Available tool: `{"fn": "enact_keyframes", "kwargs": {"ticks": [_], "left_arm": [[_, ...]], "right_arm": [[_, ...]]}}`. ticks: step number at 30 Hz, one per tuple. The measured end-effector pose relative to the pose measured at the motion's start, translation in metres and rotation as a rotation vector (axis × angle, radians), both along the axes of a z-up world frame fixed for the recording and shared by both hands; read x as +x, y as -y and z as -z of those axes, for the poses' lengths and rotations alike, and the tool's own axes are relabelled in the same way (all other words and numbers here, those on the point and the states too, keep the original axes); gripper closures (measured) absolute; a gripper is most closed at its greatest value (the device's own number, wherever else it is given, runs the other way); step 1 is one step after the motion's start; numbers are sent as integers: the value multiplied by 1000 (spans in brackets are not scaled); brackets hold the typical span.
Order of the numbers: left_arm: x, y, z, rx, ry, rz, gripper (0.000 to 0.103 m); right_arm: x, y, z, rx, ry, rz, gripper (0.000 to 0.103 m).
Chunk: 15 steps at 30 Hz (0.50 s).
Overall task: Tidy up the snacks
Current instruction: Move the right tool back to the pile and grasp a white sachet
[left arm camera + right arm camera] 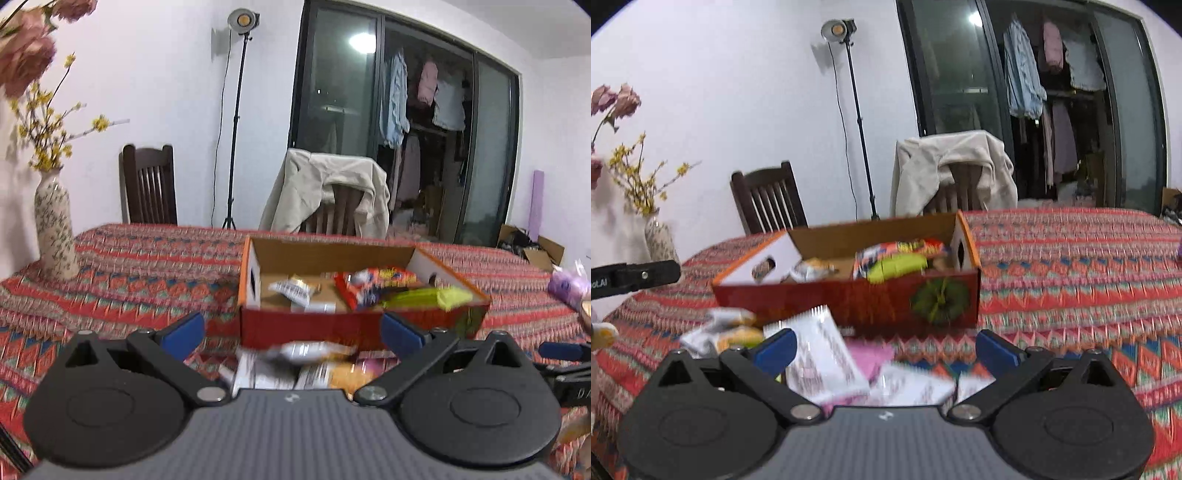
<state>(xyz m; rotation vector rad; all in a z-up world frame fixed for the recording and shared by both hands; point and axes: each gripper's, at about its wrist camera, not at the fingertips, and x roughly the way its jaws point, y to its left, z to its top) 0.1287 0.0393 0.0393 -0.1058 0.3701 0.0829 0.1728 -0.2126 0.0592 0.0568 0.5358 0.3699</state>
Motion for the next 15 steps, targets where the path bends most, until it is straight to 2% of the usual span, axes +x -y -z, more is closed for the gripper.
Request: {"fn": "enact_keyframes", "kwargs": {"ticks": [5,15], "left_arm": [[-19,-10,16,-25,-41,-4,0],[-40,-15,19,-25,-43,-7,0]], "right_arm": [[-15,1,11,-15,-41,-10,0],[-33,-6,17,-30,-68,-42,0]]}}
